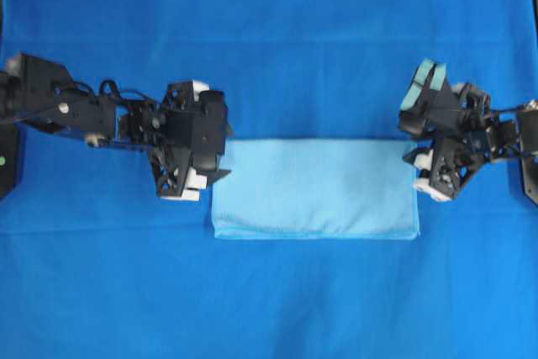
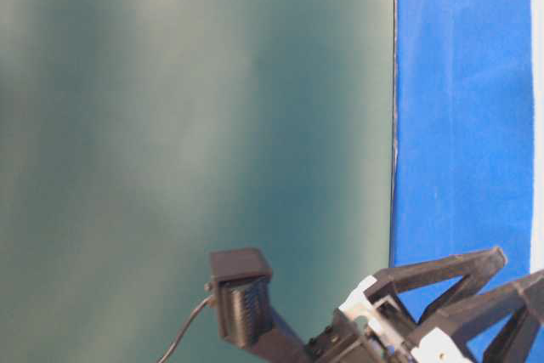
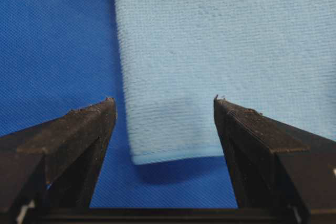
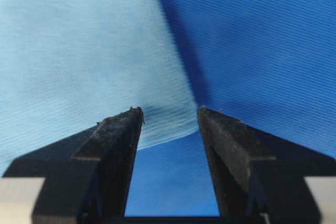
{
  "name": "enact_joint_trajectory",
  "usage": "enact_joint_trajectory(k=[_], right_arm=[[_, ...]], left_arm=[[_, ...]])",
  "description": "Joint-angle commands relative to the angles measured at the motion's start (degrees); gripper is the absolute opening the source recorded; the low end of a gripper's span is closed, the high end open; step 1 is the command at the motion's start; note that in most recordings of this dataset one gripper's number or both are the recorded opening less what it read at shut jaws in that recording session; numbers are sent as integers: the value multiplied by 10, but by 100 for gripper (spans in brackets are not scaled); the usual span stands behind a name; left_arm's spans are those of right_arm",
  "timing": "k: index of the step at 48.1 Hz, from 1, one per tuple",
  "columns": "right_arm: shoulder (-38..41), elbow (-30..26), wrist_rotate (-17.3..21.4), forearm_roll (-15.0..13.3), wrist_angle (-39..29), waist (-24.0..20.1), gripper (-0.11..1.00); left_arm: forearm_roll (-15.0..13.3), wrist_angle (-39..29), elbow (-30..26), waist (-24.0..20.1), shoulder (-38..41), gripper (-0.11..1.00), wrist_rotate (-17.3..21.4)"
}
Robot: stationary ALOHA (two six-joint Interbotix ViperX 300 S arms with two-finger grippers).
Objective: Fold the light blue towel.
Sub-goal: 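Release, then grasp the folded towel's left and right ends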
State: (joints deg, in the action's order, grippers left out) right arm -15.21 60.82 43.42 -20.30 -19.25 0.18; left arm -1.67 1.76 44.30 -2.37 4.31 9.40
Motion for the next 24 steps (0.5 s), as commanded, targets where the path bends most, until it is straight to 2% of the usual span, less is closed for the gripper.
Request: enact_joint_trajectory(k=[1, 8, 13, 15, 19, 22, 24], right_arm=[[16, 0, 1, -4, 28, 11, 53], [37, 7, 2, -6, 63, 22, 53], [39, 7, 3, -5, 66, 22, 53], [39, 7, 4, -5, 66, 22, 53], [38, 6, 4, -5, 65, 22, 50], [38, 6, 3, -5, 67, 22, 41], [38, 6, 2, -5, 67, 22, 32]], left_arm=[[1, 21, -4, -13, 7, 73, -1], [1, 36, 0, -20, 30, 72, -2], [1, 28, 0, -19, 40, 65, -17], [0, 20, 0, -18, 42, 59, -18], [1, 4, -3, -16, 45, 37, -18], [0, -8, -3, -13, 47, 21, -18], [1, -14, -4, -11, 47, 11, -18]])
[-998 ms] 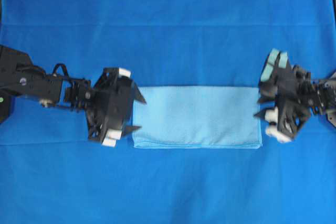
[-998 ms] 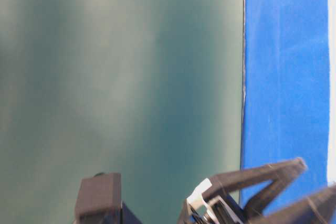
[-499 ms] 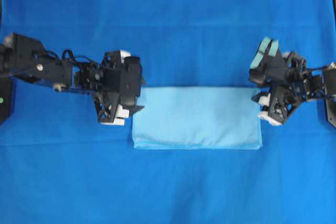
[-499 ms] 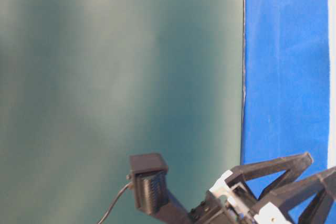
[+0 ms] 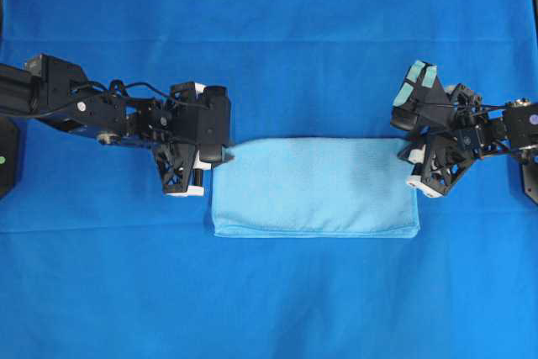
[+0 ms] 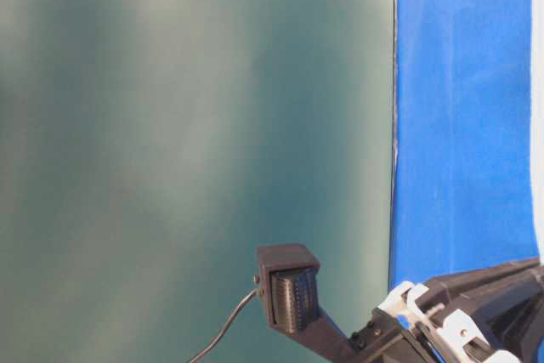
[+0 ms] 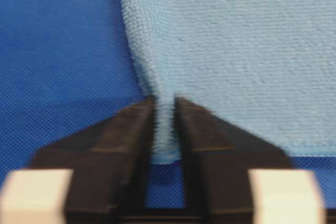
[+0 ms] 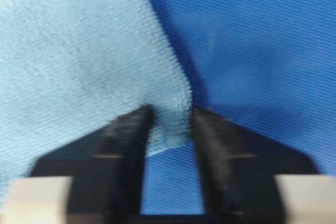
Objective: Fold the light blue towel.
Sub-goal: 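Release, then grasp the folded towel's left and right ends, then lift the folded strip and swing it to a vertical orientation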
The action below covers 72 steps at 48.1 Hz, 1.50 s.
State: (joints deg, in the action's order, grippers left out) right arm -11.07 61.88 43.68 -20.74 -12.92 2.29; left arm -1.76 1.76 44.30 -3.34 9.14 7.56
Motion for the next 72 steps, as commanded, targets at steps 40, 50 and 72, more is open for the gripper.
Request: enact_joint_trajectory(k=[40, 50, 72], right_arm=[[-200, -84, -2, 3, -226, -78, 3], [-266, -113, 0, 1, -284, -106, 3], [-232, -121, 1, -71, -282, -37, 3]], left_arm=[[1, -258, -111, 23, -157, 3, 2], [2, -326, -152, 33, -202, 3, 2], [2, -283, -157, 67, -200, 3, 1]])
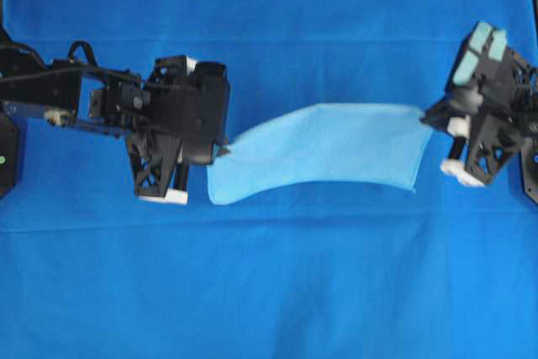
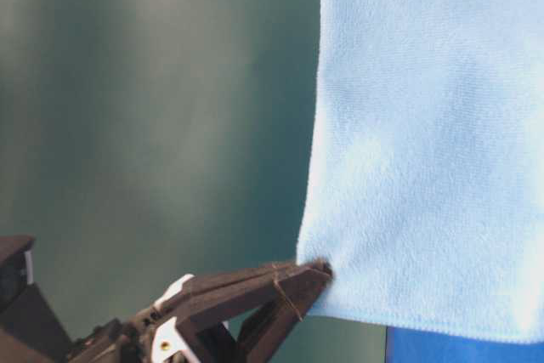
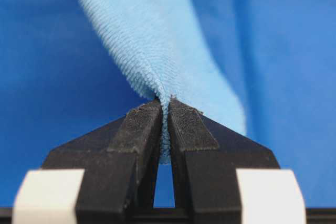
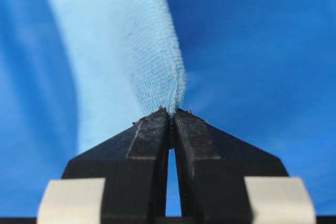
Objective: Fold the light blue towel.
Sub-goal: 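Lift the folded strip and swing it to a vertical orientation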
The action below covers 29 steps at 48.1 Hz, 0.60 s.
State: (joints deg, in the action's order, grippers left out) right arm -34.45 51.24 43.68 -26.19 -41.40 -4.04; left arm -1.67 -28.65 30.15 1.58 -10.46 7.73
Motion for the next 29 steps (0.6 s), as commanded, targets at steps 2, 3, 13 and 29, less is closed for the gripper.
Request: enact_joint_trajectory(k=[2, 3, 13, 29], right_arm=[[2, -15, 1, -27, 3, 46, 3], [3, -16, 1, -33, 4, 56, 3], [27, -29, -6, -82, 58, 153, 3], [137, -103, -17, -112, 188, 242, 3]], left_arm=[[1, 35, -18, 27, 0, 3, -1], [0, 42, -20, 33, 3, 3, -1], [1, 100, -63, 75, 45, 3, 0], [1, 114, -161, 84, 141, 3, 4]])
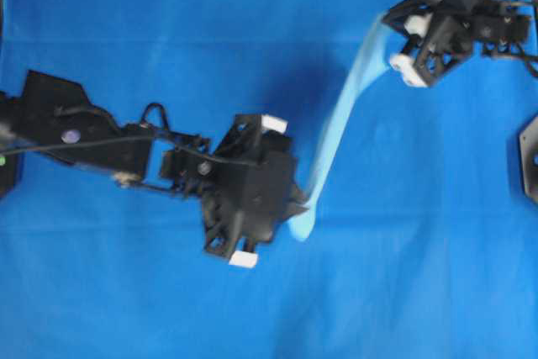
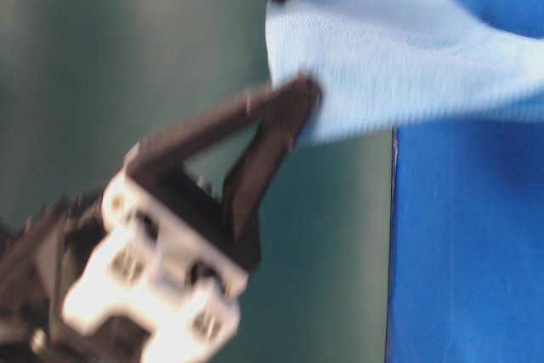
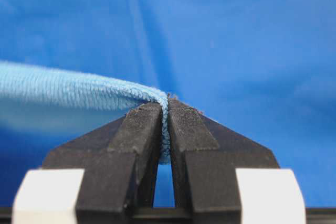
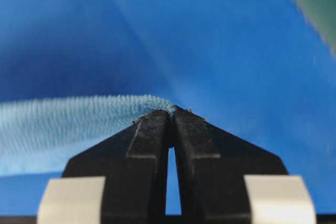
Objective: Fold the light blue towel.
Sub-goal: 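Lift the folded strip and swing it to a vertical orientation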
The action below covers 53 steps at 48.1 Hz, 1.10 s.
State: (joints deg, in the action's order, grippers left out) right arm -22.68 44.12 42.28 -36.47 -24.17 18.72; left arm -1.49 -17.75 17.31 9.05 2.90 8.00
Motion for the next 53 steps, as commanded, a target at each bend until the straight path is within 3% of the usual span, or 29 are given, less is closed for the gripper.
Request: enact_joint_trajectory(k=[1, 11, 18, 29, 36, 44, 53], right_arm=[[33, -43, -6, -10, 21, 16, 3], [108, -115, -22, -10, 20, 17, 3], [122, -133, -26, -10, 7, 19, 3], [91, -97, -25, -10, -40, 25, 3], [36, -44, -20, -5, -58, 26, 3], [-21, 1, -19, 14, -60, 26, 3], [-11, 16, -21, 20, -57, 26, 3]], left_arm=[[-1, 5, -38, 10, 12, 3, 3], [-1, 4, -73, 10, 42, 3, 11], [-1, 6, -76, 10, 43, 3, 11], [-1, 76, -91, 10, 62, 3, 11], [-1, 129, -143, 18, 105, 3, 26], [-1, 130, -219, 19, 170, 3, 51], [-1, 140, -238, 9, 216, 3, 41]])
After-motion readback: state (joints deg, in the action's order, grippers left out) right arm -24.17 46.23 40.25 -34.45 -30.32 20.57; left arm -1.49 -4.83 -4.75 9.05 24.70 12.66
